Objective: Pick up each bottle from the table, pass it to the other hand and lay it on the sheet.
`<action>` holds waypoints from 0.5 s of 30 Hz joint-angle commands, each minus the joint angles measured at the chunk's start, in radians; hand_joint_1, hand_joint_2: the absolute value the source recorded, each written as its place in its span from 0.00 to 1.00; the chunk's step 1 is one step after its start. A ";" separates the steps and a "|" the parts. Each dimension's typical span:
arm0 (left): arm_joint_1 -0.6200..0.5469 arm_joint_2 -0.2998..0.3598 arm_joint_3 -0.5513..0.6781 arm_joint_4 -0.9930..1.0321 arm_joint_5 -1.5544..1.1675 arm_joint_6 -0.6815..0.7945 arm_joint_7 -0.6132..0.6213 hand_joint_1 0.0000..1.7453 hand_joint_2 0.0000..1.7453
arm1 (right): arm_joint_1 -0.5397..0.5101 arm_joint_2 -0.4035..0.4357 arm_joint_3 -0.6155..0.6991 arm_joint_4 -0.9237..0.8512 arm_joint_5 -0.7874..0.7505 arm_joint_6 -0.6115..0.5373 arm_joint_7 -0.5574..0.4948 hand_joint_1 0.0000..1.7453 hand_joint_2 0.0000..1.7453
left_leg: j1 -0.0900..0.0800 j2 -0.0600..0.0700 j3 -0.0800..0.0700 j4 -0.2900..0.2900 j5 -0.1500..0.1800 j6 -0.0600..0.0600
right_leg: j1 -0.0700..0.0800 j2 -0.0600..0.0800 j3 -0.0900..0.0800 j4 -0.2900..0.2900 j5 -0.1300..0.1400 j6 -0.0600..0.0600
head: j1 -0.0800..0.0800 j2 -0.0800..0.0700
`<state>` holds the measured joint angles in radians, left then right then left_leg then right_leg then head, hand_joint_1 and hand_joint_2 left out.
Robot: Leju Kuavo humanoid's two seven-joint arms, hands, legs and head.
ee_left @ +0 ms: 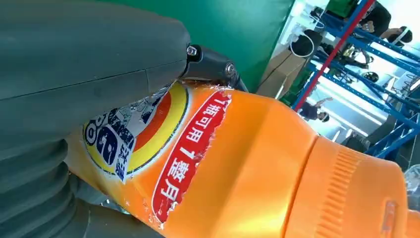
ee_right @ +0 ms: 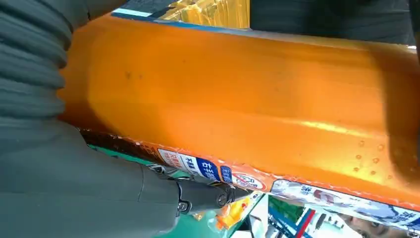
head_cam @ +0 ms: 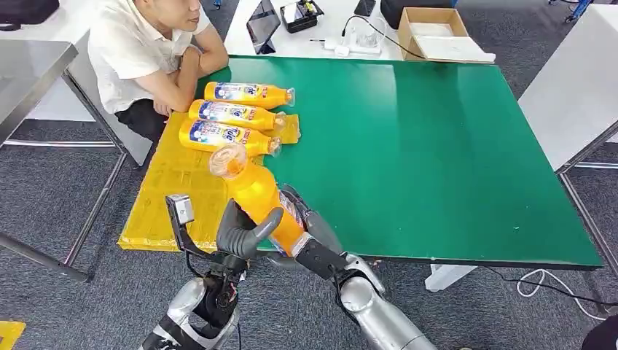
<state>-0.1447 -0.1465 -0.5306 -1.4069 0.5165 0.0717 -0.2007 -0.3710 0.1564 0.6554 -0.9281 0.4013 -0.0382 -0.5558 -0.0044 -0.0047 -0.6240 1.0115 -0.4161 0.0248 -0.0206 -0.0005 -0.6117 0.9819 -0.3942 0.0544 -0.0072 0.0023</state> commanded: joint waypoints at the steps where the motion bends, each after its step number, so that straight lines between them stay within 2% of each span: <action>1: -0.016 0.067 0.052 0.018 -0.045 0.067 0.001 1.00 1.00 | 0.044 -0.024 0.048 -0.107 0.064 -0.128 0.014 0.00 0.00 | 0.001 0.002 0.005 0.000 -0.003 -0.002 | 0.002 0.001 0.005 0.000 -0.002 -0.003 | 0.000 0.000; 4: -0.020 0.075 0.124 0.044 -0.143 0.146 -0.027 1.00 1.00 | 0.077 -0.057 0.076 -0.166 0.147 -0.212 0.034 0.00 0.00 | 0.002 0.001 0.008 -0.001 -0.003 -0.003 | 0.002 0.001 0.007 -0.001 -0.003 -0.004 | 0.000 0.000; 5: -0.025 0.073 0.153 0.057 -0.146 0.145 -0.025 1.00 1.00 | 0.083 -0.067 0.084 -0.179 0.162 -0.219 0.031 0.00 0.00 | 0.001 0.001 0.006 -0.001 -0.002 -0.002 | 0.002 0.001 0.005 -0.001 -0.002 -0.003 | 0.000 0.000; 6: -0.033 0.075 0.174 0.072 -0.142 0.143 -0.021 1.00 1.00 | 0.088 -0.075 0.090 -0.187 0.165 -0.217 0.029 0.00 0.00 | 0.003 0.002 0.010 -0.001 -0.004 -0.004 | 0.003 0.001 0.010 -0.002 -0.004 -0.005 | 0.000 0.000; 8: -0.048 0.075 0.208 0.098 -0.160 0.147 -0.023 1.00 1.00 | 0.096 -0.090 0.100 -0.205 0.183 -0.223 0.017 0.00 0.00 | 0.002 0.000 0.006 -0.002 -0.001 -0.002 | 0.002 -0.001 0.006 -0.002 -0.002 -0.003 | 0.000 0.000; 9: -0.061 0.081 0.225 0.112 -0.193 0.170 -0.032 1.00 1.00 | 0.105 -0.093 0.101 -0.215 0.193 -0.232 0.011 0.00 0.00 | 0.003 0.000 0.011 -0.002 -0.004 -0.004 | 0.004 -0.001 0.011 -0.002 -0.004 -0.005 | 0.000 0.000; 10: -0.076 0.094 0.224 0.132 -0.302 0.251 -0.068 1.00 1.00 | 0.110 -0.096 0.102 -0.226 0.207 -0.246 0.007 0.00 0.00 | 0.002 0.000 0.004 -0.001 -0.001 -0.001 | 0.002 0.000 0.004 -0.001 -0.001 -0.002 | 0.000 0.000; 11: -0.093 0.086 0.238 0.155 -0.389 0.301 -0.091 1.00 1.00 | 0.116 -0.098 0.100 -0.243 0.216 -0.254 0.002 0.00 0.00 | 0.002 0.001 0.006 -0.001 -0.002 -0.002 | 0.002 0.000 0.005 -0.001 -0.002 -0.003 | 0.000 0.000; 12: -0.121 0.094 0.241 0.193 -0.590 0.430 -0.101 1.00 1.00 | 0.125 -0.091 0.087 -0.270 0.220 -0.276 -0.012 0.00 0.00 | 0.001 0.000 0.004 -0.001 -0.001 -0.001 | 0.001 -0.001 0.003 -0.001 -0.001 -0.002 | 0.000 0.000; 15: -0.151 0.074 0.309 0.228 -0.693 0.388 -0.077 1.00 1.00 | 0.141 -0.088 0.077 -0.339 0.248 -0.311 -0.008 0.00 0.00 | 0.002 -0.002 0.006 0.000 -0.002 -0.003 | 0.003 -0.003 0.006 0.000 -0.003 -0.004 | 0.001 0.000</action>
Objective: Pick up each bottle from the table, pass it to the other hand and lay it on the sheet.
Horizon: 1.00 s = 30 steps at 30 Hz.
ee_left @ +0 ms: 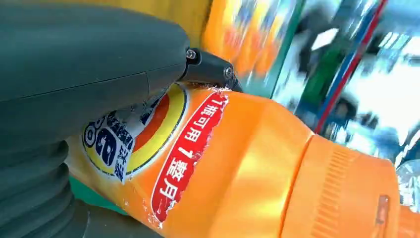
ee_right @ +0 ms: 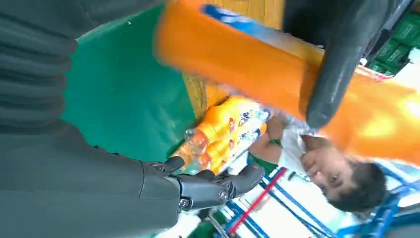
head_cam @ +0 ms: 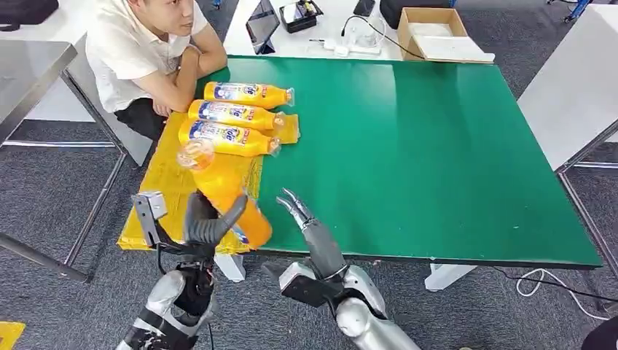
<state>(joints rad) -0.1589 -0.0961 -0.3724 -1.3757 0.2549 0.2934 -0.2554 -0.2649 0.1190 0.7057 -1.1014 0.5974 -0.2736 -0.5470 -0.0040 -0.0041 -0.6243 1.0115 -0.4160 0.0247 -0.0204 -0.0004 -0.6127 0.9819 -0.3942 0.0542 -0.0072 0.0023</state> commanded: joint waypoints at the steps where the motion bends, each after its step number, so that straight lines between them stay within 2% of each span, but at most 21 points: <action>1: -0.144 0.018 0.164 0.200 -0.432 0.152 -0.020 1.00 1.00 | 0.043 -0.049 0.019 -0.188 0.047 -0.085 -0.017 0.00 0.00 | 0.001 -0.002 0.002 0.000 -0.001 -0.002 | 0.001 -0.002 0.003 0.000 -0.001 -0.002 | 0.000 0.000; 3: -0.151 0.012 0.174 0.197 -0.437 0.127 -0.019 1.00 1.00 | 0.052 -0.051 0.008 -0.215 0.044 -0.095 -0.016 0.00 0.00 | 0.001 -0.001 0.002 0.000 -0.001 -0.001 | 0.001 -0.001 0.003 0.000 -0.001 -0.002 | 0.000 0.000; 4: -0.158 0.019 0.162 0.196 -0.458 0.122 -0.020 1.00 1.00 | 0.055 -0.051 0.000 -0.221 0.046 -0.111 -0.015 0.00 0.00 | 0.003 -0.001 0.007 0.001 -0.004 -0.003 | 0.003 -0.001 0.008 0.000 -0.004 -0.004 | 0.000 0.000; 5: -0.161 0.017 0.164 0.194 -0.461 0.122 -0.015 1.00 1.00 | 0.055 -0.052 -0.002 -0.222 0.046 -0.110 -0.015 0.00 0.00 | 0.001 -0.001 0.003 0.000 -0.001 -0.001 | 0.001 -0.001 0.003 0.000 -0.001 -0.002 | 0.000 0.000; 6: -0.185 0.042 0.124 0.209 -0.639 0.198 0.007 1.00 1.00 | 0.058 -0.048 -0.016 -0.228 0.038 -0.122 -0.027 0.00 0.00 | 0.001 -0.001 0.004 0.000 -0.002 -0.002 | 0.001 -0.001 0.005 0.000 -0.002 -0.002 | 0.000 0.000; 8: -0.226 0.058 0.104 0.245 -0.796 0.203 0.048 1.00 1.00 | 0.059 -0.045 -0.023 -0.240 0.033 -0.115 -0.038 0.00 0.00 | 0.001 -0.002 0.003 0.000 -0.001 -0.002 | 0.001 -0.003 0.004 0.000 -0.002 -0.002 | 0.000 0.000; 9: -0.269 0.092 0.050 0.306 -0.991 0.233 0.111 1.00 1.00 | 0.054 -0.046 -0.018 -0.244 0.022 -0.097 -0.055 0.00 0.00 | 0.001 -0.002 0.002 0.000 -0.001 -0.001 | 0.001 -0.002 0.003 0.000 -0.002 -0.002 | 0.000 0.000; 13: -0.416 0.061 0.021 0.518 -1.227 0.156 0.181 1.00 1.00 | 0.034 -0.025 0.000 -0.235 -0.001 -0.032 -0.070 0.00 0.00 | 0.001 -0.005 0.001 0.000 0.001 -0.001 | 0.001 -0.005 0.003 0.001 -0.001 -0.002 | 0.000 0.000; 18: -0.494 0.021 -0.046 0.725 -1.356 0.073 0.220 1.00 1.00 | 0.032 -0.018 0.039 -0.222 -0.012 0.015 -0.083 0.00 0.00 | 0.001 -0.002 0.003 0.000 0.000 -0.001 | 0.001 -0.002 0.004 0.000 -0.001 -0.002 | 0.000 0.000; 19: -0.494 0.021 -0.046 0.725 -1.356 0.073 0.220 1.00 1.00 | 0.032 -0.018 0.039 -0.222 -0.012 0.015 -0.083 0.00 0.00 | 0.002 -0.002 0.007 0.000 -0.002 -0.002 | 0.003 -0.002 0.008 -0.001 -0.002 -0.004 | 0.000 0.000; 28: -0.533 -0.027 -0.086 0.882 -1.421 -0.020 0.266 1.00 1.00 | 0.065 -0.016 0.039 -0.220 -0.038 0.021 -0.087 0.00 0.00 | 0.001 -0.002 0.003 0.000 0.000 -0.001 | 0.001 -0.002 0.004 0.000 -0.001 -0.001 | 0.000 0.000; 30: -0.549 -0.034 -0.087 0.921 -1.433 -0.050 0.310 1.00 1.00 | 0.064 -0.013 0.036 -0.212 -0.042 0.021 -0.088 0.00 0.00 | 0.001 -0.002 0.003 0.000 -0.001 -0.001 | 0.001 -0.002 0.004 0.000 -0.002 -0.002 | 0.000 0.000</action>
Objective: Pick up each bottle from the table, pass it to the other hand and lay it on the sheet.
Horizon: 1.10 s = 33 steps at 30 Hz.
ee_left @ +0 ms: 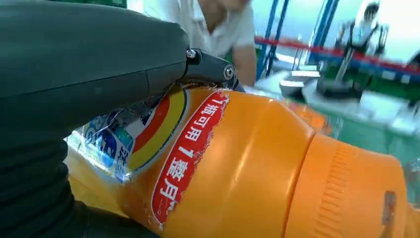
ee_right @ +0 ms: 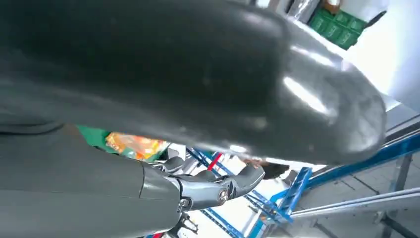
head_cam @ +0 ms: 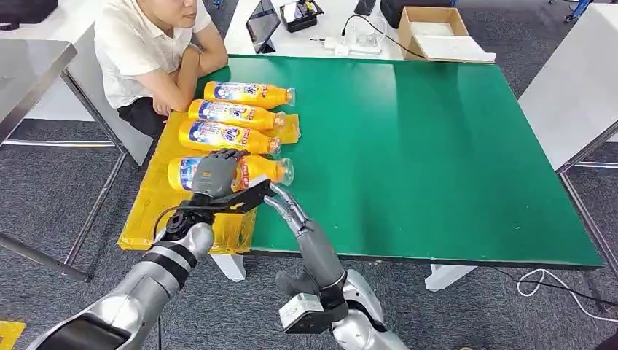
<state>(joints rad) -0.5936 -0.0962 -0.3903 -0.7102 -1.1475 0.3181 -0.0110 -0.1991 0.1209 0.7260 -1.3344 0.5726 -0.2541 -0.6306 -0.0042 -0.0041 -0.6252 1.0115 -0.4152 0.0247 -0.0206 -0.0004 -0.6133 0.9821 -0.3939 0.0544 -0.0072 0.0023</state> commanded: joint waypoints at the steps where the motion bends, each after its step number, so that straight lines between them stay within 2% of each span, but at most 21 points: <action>1: -0.115 -0.034 -0.069 0.259 -0.032 -0.073 0.068 1.00 1.00 | -0.003 -0.014 0.015 0.023 -0.018 0.002 -0.005 0.00 0.00 | 0.002 -0.002 0.005 0.001 -0.002 -0.002 | 0.002 -0.002 0.006 0.000 -0.003 -0.003 | 0.000 0.000; 12: -0.136 -0.030 -0.054 0.367 -0.040 -0.168 0.119 1.00 1.00 | -0.010 0.007 0.022 0.052 -0.033 -0.010 -0.016 0.00 0.00 | 0.002 0.001 0.004 0.000 -0.002 -0.002 | 0.002 0.001 0.005 0.000 -0.002 -0.003 | 0.000 0.000; 13: -0.135 -0.031 -0.052 0.374 -0.039 -0.184 0.121 0.85 1.00 | -0.011 0.006 0.023 0.055 -0.034 -0.012 -0.017 0.00 0.00 | 0.001 0.001 0.004 0.000 -0.002 -0.001 | 0.002 0.001 0.004 -0.001 -0.002 -0.002 | 0.000 0.000; 14: -0.132 -0.034 -0.045 0.381 -0.029 -0.214 0.119 0.42 1.00 | -0.008 0.005 0.025 0.056 -0.034 -0.017 -0.018 0.00 0.00 | 0.002 0.001 0.005 0.000 -0.003 -0.002 | 0.002 0.001 0.006 0.000 -0.002 -0.003 | 0.000 0.000; 15: -0.127 -0.034 -0.032 0.380 -0.011 -0.251 0.108 0.13 1.00 | -0.009 0.004 0.029 0.058 -0.036 -0.021 -0.019 0.00 0.00 | 0.002 0.001 0.005 0.000 -0.002 -0.002 | 0.002 0.001 0.005 -0.001 -0.002 -0.002 | 0.000 0.000; 16: -0.123 -0.034 -0.022 0.382 0.005 -0.282 0.100 0.02 1.00 | -0.010 0.002 0.032 0.060 -0.039 -0.024 -0.019 0.00 0.00 | 0.001 0.001 0.004 -0.001 -0.002 -0.001 | 0.001 0.001 0.004 -0.001 -0.001 -0.002 | 0.000 0.000; 20: -0.122 -0.033 -0.012 0.387 0.021 -0.305 0.087 0.00 1.00 | -0.014 0.002 0.037 0.068 -0.041 -0.024 -0.019 0.00 0.00 | 0.002 0.002 0.006 0.000 -0.002 -0.002 | 0.002 0.001 0.006 -0.001 -0.002 -0.003 | 0.000 0.000; 23: -0.130 -0.027 0.028 0.392 0.083 -0.377 0.041 0.00 1.00 | -0.033 0.003 0.034 0.082 -0.040 -0.033 -0.022 0.00 0.00 | 0.001 0.002 0.006 -0.001 -0.002 -0.002 | 0.001 0.002 0.006 -0.001 -0.001 -0.003 | 0.000 0.000; 33: -0.125 -0.023 0.104 0.381 0.195 -0.433 -0.034 0.00 1.00 | -0.047 0.004 0.036 0.116 -0.042 -0.051 -0.026 0.00 0.00 | 0.001 0.002 0.008 -0.002 -0.001 -0.002 | 0.001 0.002 0.009 -0.002 -0.001 -0.002 | 0.000 0.000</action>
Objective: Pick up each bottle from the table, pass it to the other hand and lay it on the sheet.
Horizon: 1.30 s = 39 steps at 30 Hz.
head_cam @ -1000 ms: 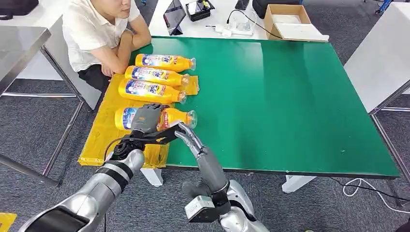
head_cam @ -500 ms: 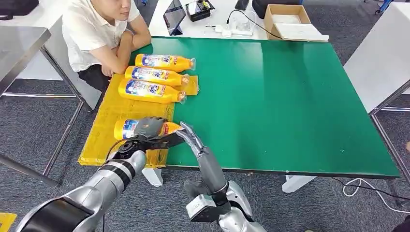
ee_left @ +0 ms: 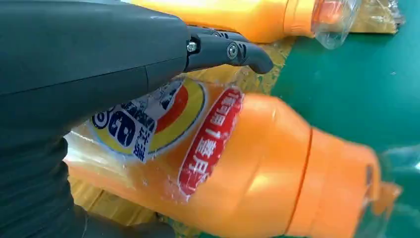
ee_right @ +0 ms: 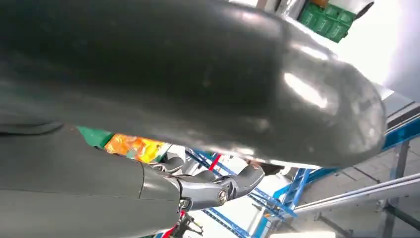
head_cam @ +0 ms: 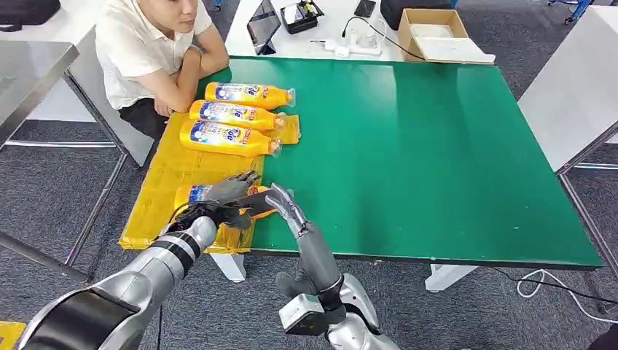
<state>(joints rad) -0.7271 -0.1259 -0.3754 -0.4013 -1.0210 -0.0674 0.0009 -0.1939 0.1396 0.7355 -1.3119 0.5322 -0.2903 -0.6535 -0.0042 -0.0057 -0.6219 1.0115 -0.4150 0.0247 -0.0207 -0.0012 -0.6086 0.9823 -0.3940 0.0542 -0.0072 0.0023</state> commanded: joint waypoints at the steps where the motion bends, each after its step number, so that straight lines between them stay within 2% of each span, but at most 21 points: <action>1: 0.008 0.007 0.089 0.072 0.069 -0.047 -0.045 0.00 1.00 | -0.053 -0.015 0.026 0.094 -0.001 -0.015 -0.003 0.00 0.00 | 0.000 0.002 0.004 -0.001 -0.001 -0.001 | 0.001 0.002 0.004 -0.002 0.000 -0.002 | 0.000 0.000; 3: 0.008 0.007 0.089 0.072 0.069 -0.047 -0.045 0.00 1.00 | -0.053 -0.015 0.026 0.094 -0.001 -0.015 -0.003 0.00 0.00 | 0.002 0.004 0.008 -0.002 -0.003 -0.002 | 0.002 0.003 0.007 -0.003 -0.001 -0.004 | 0.000 0.000; 9: 0.008 0.007 0.089 0.072 0.069 -0.047 -0.045 0.00 1.00 | -0.053 -0.015 0.026 0.094 -0.001 -0.015 -0.003 0.00 0.00 | 0.001 0.003 0.005 -0.001 -0.002 -0.001 | 0.001 0.002 0.004 -0.001 -0.001 -0.002 | 0.000 0.000; 13: 0.025 0.016 0.136 0.047 0.167 -0.098 -0.124 0.00 1.00 | -0.048 -0.023 0.029 0.094 -0.004 -0.035 -0.009 0.00 0.00 | 0.000 0.003 0.005 -0.002 -0.001 -0.001 | 0.001 0.002 0.004 -0.002 0.000 -0.002 | 0.000 0.000; 16: 0.052 0.038 0.146 -0.006 0.267 -0.157 -0.238 0.00 1.00 | -0.046 -0.032 0.033 0.107 -0.010 -0.048 -0.015 0.00 0.00 | 0.001 0.002 0.005 -0.001 -0.001 -0.001 | 0.001 0.002 0.004 -0.001 0.000 -0.002 | 0.000 0.000; 20: 0.110 0.077 0.169 -0.146 0.479 -0.225 -0.308 0.00 1.00 | -0.038 -0.039 0.035 0.112 -0.015 -0.062 -0.027 0.00 0.00 | 0.001 0.005 0.007 -0.002 -0.002 -0.002 | 0.001 0.004 0.006 -0.002 0.000 -0.003 | 0.000 0.000; 24: 0.185 0.142 0.097 -0.323 0.658 -0.280 -0.285 0.00 1.00 | -0.027 -0.050 0.036 0.099 -0.011 -0.060 -0.028 0.00 0.00 | 0.001 0.004 0.005 -0.001 -0.002 -0.001 | 0.001 0.003 0.004 -0.001 -0.001 -0.002 | 0.000 0.000; 26: 0.205 0.149 0.098 -0.360 0.715 -0.272 -0.296 0.00 1.00 | -0.022 -0.053 0.033 0.093 -0.008 -0.066 -0.026 0.00 0.00 | 0.001 0.003 0.003 -0.001 -0.001 -0.001 | 0.001 0.002 0.001 -0.001 0.000 -0.001 | 0.000 0.000; 30: 0.319 0.198 0.071 -0.596 0.842 -0.211 -0.289 0.00 1.00 | 0.010 -0.077 0.000 0.045 0.002 -0.078 -0.016 0.00 0.00 | 0.001 0.003 0.003 -0.001 -0.002 -0.002 | 0.002 0.002 0.002 -0.001 -0.001 -0.002 | 0.000 0.000; 33: 0.377 0.211 0.085 -0.698 0.893 -0.192 -0.281 0.00 1.00 | 0.020 -0.077 -0.007 0.044 0.009 -0.075 -0.018 0.00 0.00 | 0.002 0.003 0.002 0.000 -0.003 -0.001 | 0.002 0.002 0.001 -0.001 -0.002 -0.002 | 0.000 0.000; 39: 0.383 0.215 0.083 -0.708 0.897 -0.193 -0.278 0.00 1.00 | 0.020 -0.077 -0.006 0.046 0.010 -0.075 -0.018 0.00 0.00 | 0.002 0.001 0.001 0.000 -0.002 -0.002 | 0.002 0.000 0.001 0.000 -0.002 -0.003 | 0.000 0.000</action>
<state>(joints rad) -0.3742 0.0370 -0.2602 -1.0062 -0.1282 -0.2579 -0.2857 -0.1654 0.0919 0.7386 -1.2665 0.5406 -0.3666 -0.6733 -0.0041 -0.0054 -0.6241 1.0113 -0.4154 0.0245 -0.0206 -0.0015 -0.6119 0.9821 -0.3945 0.0539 -0.0072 0.0023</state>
